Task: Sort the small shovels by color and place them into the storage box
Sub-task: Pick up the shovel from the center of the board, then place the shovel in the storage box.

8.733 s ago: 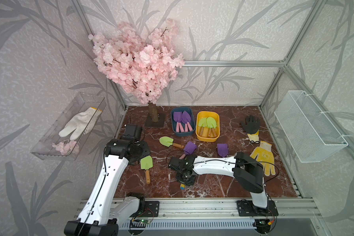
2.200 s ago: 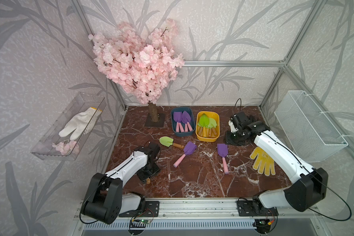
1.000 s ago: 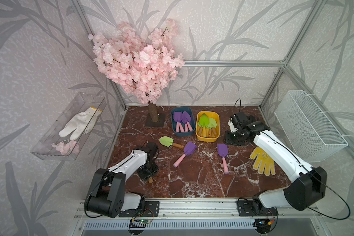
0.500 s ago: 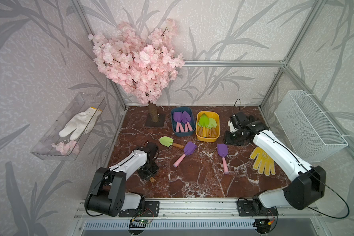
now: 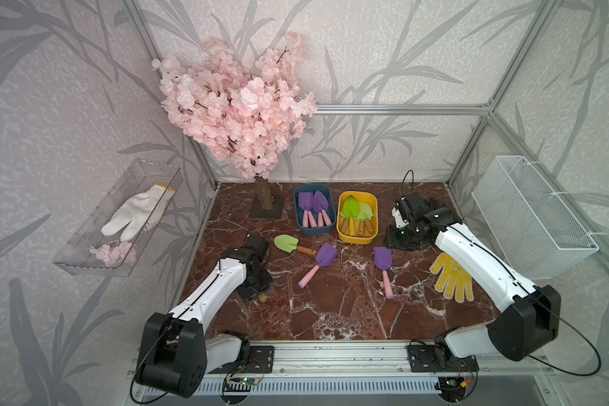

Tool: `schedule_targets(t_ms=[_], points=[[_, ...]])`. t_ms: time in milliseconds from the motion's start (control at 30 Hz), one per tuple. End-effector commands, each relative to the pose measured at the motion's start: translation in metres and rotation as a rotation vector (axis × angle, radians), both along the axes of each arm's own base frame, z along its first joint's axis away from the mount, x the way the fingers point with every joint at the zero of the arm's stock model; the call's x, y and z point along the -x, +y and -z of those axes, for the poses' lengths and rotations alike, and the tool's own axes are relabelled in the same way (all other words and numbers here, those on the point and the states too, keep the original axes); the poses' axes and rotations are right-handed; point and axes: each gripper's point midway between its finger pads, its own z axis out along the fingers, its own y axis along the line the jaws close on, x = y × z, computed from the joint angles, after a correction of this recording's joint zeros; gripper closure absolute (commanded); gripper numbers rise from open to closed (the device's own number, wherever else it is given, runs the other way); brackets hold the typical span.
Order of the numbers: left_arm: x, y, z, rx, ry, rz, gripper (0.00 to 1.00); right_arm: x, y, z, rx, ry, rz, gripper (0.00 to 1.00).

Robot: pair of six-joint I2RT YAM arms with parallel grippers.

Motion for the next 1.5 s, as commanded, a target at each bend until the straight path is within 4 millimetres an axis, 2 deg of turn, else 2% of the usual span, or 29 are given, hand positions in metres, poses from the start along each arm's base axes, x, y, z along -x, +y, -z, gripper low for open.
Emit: schedule_targets(t_ms=[0,233,433,767,933,1033,1200,1300,1467], points=[[-0.011,-0.015,-0.024,0.047,-0.055,0.089,0.88,0.000,-0.002,-0.010,-0.007,-0.030,0.006,0.57],[-0.045,-0.060,-0.065,0.033,-0.116,0.296,0.93,0.005,-0.009,-0.019,0.002,-0.050,0.008,0.57],[-0.078,-0.118,-0.096,0.070,-0.181,0.441,0.97,0.010,-0.020,-0.021,0.012,-0.054,0.019,0.56],[-0.152,-0.225,-0.148,0.120,-0.305,0.622,0.98,0.021,-0.035,-0.027,-0.003,-0.063,0.048,0.56],[-0.189,-0.280,-0.160,0.181,-0.365,0.684,1.00,0.033,-0.036,-0.030,-0.023,-0.067,0.050,0.56],[-0.209,-0.309,-0.155,0.223,-0.388,0.706,1.00,0.041,-0.038,-0.032,-0.033,-0.074,0.052,0.56],[-0.236,-0.343,-0.121,0.272,-0.416,0.706,1.00,0.054,-0.039,-0.033,-0.048,-0.073,0.049,0.56],[-0.246,-0.356,-0.102,0.288,-0.438,0.707,1.00,0.062,-0.039,-0.031,-0.060,-0.062,0.045,0.56],[-0.257,-0.367,-0.072,0.299,-0.415,0.699,1.00,0.072,-0.043,-0.028,-0.057,-0.060,0.045,0.55]])
